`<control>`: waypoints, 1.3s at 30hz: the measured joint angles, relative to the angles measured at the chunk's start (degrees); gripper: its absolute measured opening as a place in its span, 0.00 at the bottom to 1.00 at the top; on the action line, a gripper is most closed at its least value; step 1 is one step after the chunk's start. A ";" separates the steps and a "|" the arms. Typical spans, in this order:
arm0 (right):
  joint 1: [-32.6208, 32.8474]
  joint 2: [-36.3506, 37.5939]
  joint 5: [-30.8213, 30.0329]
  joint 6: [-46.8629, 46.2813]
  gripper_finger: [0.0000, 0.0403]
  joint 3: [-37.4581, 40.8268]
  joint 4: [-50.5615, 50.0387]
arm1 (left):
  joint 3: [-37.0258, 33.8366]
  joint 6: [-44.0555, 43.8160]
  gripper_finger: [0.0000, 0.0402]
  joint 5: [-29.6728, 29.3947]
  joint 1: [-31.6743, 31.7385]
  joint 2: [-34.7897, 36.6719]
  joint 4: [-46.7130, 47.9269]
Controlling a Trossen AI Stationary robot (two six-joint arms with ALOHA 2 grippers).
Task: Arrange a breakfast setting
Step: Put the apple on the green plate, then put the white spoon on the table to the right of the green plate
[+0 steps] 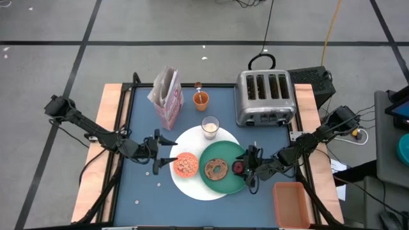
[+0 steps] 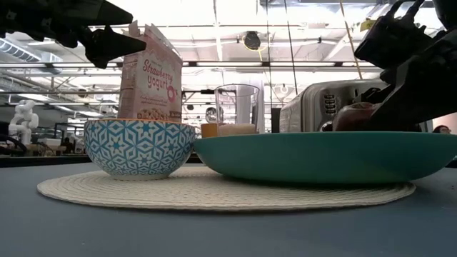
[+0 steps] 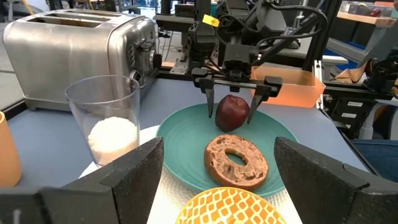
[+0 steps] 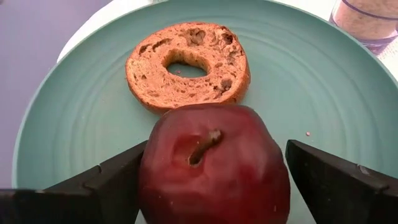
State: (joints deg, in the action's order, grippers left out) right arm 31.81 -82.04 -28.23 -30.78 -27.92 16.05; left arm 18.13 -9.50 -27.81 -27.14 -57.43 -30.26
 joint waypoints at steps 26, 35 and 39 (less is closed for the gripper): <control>-0.71 4.38 -0.51 12.03 0.89 -0.07 10.08 | 0.00 0.00 0.77 0.00 0.00 0.00 0.00; -6.67 4.96 -0.50 18.26 0.89 -0.07 25.18 | 0.00 -0.19 0.77 0.00 0.00 0.00 0.00; -10.23 4.96 -0.52 19.68 0.89 -0.76 28.40 | 0.00 -0.27 0.77 0.00 0.00 0.00 0.00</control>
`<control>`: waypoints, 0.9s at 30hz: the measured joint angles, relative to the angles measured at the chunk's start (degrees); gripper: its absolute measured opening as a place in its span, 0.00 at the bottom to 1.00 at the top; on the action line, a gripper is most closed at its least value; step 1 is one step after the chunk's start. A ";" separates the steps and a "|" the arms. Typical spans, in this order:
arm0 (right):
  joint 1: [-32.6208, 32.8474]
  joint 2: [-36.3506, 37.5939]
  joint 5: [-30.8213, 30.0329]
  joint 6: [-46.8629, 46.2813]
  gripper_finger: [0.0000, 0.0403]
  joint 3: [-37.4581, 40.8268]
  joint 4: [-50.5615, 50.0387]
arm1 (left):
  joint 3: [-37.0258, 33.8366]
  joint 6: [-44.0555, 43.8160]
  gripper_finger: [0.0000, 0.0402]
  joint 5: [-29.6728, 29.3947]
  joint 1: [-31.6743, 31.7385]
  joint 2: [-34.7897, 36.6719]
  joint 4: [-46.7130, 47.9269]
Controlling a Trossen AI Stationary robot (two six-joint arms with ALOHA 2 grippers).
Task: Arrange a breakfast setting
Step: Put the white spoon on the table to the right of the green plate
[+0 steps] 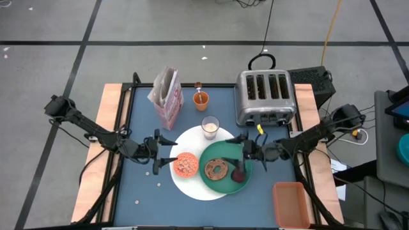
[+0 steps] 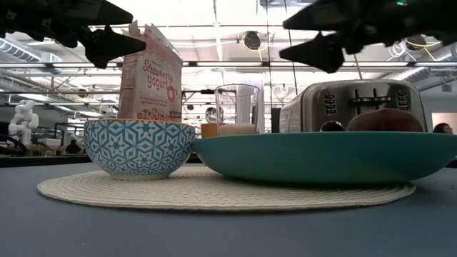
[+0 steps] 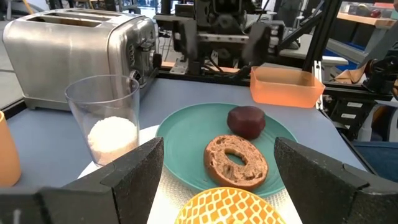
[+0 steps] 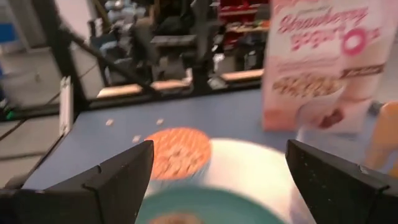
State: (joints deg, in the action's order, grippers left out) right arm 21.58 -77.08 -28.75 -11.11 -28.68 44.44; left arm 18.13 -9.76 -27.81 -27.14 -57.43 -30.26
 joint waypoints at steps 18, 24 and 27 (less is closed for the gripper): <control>-17.22 -0.72 0.29 -0.69 0.89 -24.43 -29.87 | 0.00 -0.01 0.77 0.00 0.00 0.00 0.00; -23.71 -3.91 0.30 -1.71 0.89 -31.66 -35.73 | 0.00 0.20 0.77 0.01 0.00 0.00 0.08; -26.66 -6.12 0.51 -1.69 0.89 -34.17 -36.08 | 0.00 0.21 0.77 0.00 0.00 0.00 0.11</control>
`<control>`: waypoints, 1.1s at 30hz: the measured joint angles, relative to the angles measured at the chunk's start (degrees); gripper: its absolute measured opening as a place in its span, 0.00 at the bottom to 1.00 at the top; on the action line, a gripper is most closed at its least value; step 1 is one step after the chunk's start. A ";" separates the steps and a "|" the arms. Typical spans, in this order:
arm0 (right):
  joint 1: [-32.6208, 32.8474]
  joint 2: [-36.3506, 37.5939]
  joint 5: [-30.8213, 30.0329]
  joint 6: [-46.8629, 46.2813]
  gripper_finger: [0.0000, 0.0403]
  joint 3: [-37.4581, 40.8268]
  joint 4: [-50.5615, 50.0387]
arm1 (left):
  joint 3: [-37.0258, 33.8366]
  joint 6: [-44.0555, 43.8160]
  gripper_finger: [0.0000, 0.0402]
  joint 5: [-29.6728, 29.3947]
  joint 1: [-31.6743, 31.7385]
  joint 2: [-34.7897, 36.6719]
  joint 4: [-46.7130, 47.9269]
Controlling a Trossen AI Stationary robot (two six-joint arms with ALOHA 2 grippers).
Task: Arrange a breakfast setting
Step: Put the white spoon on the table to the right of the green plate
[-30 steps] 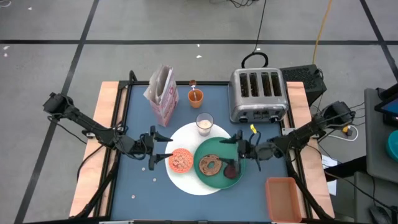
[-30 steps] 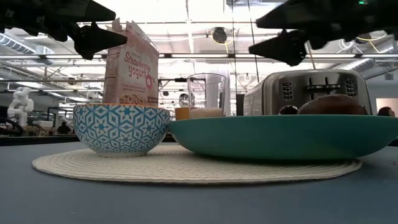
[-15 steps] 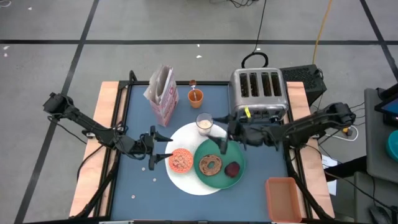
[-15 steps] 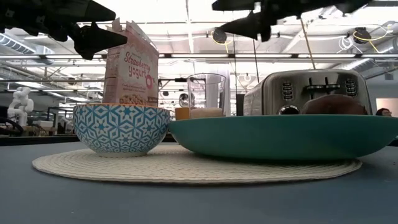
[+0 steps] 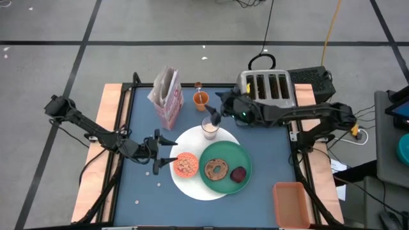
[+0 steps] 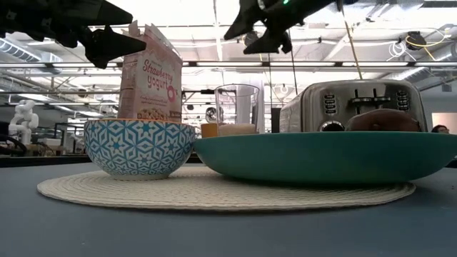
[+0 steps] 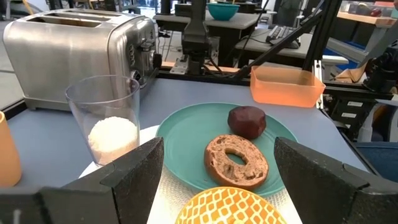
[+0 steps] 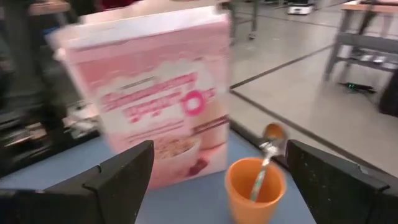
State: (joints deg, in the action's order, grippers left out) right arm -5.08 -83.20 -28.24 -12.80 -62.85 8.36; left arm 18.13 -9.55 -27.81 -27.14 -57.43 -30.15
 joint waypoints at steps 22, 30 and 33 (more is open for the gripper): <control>-13.83 -20.79 6.07 -0.03 0.89 -11.41 -0.03 | 0.00 0.61 0.77 0.00 0.00 0.00 0.42; -14.52 -23.43 6.20 -0.03 0.89 -11.94 0.47 | 0.00 0.82 0.77 0.00 0.00 0.00 0.48; -15.21 -24.39 6.20 -0.03 0.89 -11.94 0.59 | 0.00 0.81 0.77 0.00 0.00 0.00 0.51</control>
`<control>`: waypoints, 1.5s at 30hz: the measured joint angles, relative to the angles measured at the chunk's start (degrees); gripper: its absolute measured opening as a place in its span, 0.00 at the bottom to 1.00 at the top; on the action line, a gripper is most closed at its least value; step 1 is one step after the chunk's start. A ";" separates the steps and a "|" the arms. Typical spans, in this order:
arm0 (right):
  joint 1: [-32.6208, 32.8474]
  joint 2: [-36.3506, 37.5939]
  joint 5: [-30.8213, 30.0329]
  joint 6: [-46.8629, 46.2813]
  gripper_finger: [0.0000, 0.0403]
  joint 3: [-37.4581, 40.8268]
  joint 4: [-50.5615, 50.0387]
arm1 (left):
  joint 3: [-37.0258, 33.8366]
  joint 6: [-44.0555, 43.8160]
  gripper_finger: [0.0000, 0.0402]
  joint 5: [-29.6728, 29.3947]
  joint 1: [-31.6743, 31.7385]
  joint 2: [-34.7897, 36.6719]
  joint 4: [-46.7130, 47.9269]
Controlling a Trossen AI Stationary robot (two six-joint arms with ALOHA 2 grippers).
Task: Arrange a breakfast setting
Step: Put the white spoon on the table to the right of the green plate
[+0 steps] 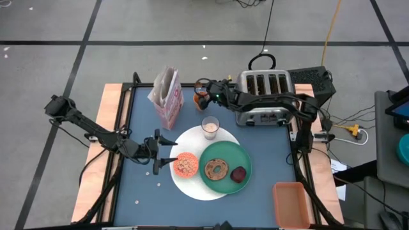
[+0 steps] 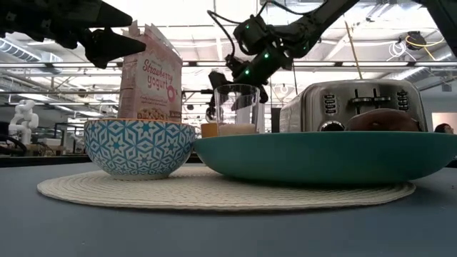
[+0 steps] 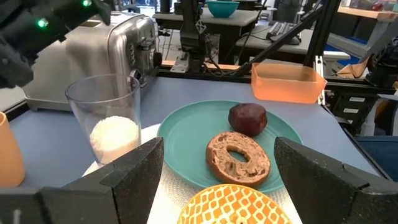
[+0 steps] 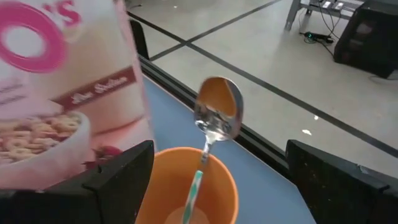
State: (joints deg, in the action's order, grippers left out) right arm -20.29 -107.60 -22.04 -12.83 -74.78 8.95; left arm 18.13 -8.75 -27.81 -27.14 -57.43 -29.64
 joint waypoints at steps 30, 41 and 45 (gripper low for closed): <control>-4.11 -4.63 4.33 -6.47 0.89 0.04 5.66 | 0.00 -0.07 0.77 0.02 0.00 0.00 -0.09; -4.13 -6.06 4.33 -6.26 0.89 0.11 7.03 | -0.02 -0.06 0.77 0.01 0.00 0.00 -0.09; -4.68 -6.03 4.37 -6.33 0.89 0.11 9.15 | 0.00 -0.03 0.77 0.00 0.00 0.00 -0.09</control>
State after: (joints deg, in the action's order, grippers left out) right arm -24.97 -113.62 -17.67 -19.16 -74.67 18.10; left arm 18.13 -8.78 -27.81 -27.14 -57.43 -29.74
